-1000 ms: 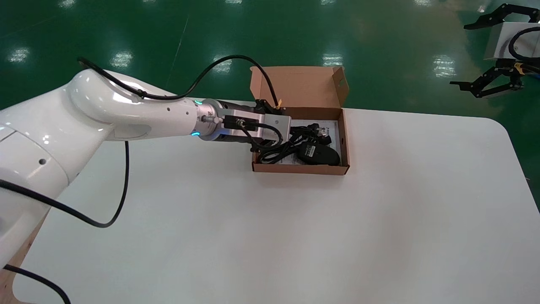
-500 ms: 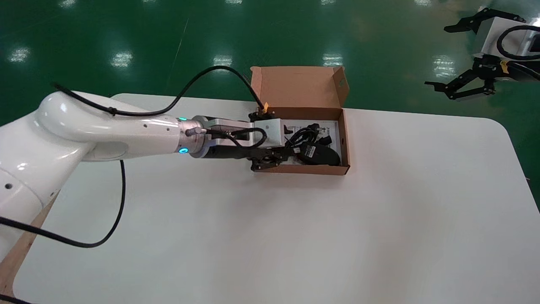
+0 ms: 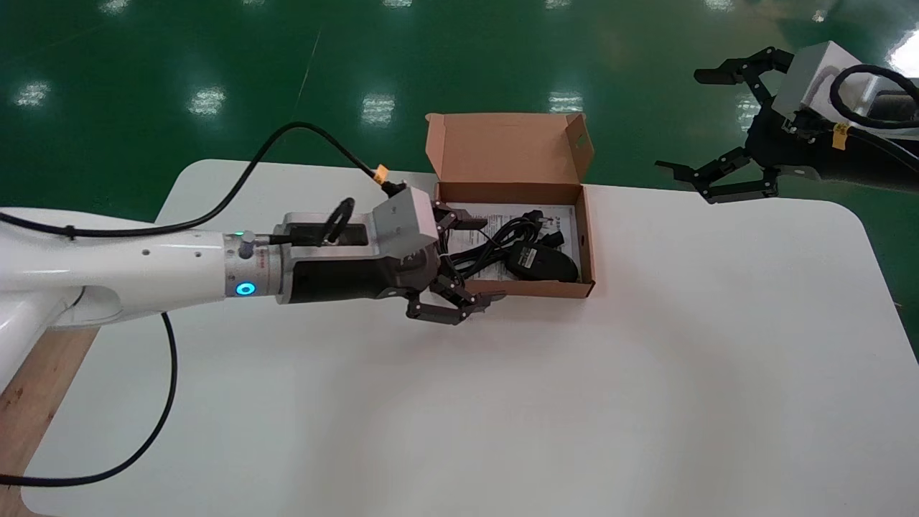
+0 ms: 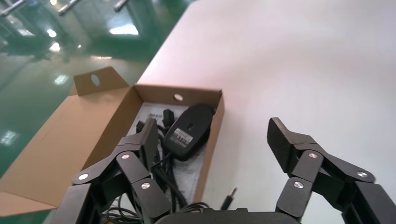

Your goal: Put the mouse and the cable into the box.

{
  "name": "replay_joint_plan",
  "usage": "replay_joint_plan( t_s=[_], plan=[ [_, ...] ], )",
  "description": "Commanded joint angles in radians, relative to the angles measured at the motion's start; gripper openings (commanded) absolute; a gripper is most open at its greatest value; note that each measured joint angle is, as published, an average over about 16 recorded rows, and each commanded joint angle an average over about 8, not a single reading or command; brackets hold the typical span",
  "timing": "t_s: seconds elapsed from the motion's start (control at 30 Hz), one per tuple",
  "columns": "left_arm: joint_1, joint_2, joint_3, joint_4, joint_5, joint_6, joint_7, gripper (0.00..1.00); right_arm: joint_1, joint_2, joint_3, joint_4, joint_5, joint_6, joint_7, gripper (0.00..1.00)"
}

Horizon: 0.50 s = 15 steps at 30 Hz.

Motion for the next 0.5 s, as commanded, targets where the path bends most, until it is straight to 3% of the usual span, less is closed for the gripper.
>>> replay_joint_plan(
  t_s=[0.03, 0.5],
  plan=[
    [0.022, -0.025, -0.031, -0.028, -0.017, 0.024, -0.022, 1.00, -0.034, 0.011, 0.013, 0.043, 0.029, -0.011, 0.036, 1.00],
    [0.176, -0.202, -0.252, -0.223, -0.136, 0.195, -0.175, 1.00, -0.275, 0.086, 0.102, 0.347, 0.235, -0.090, 0.293, 1.00]
  ],
)
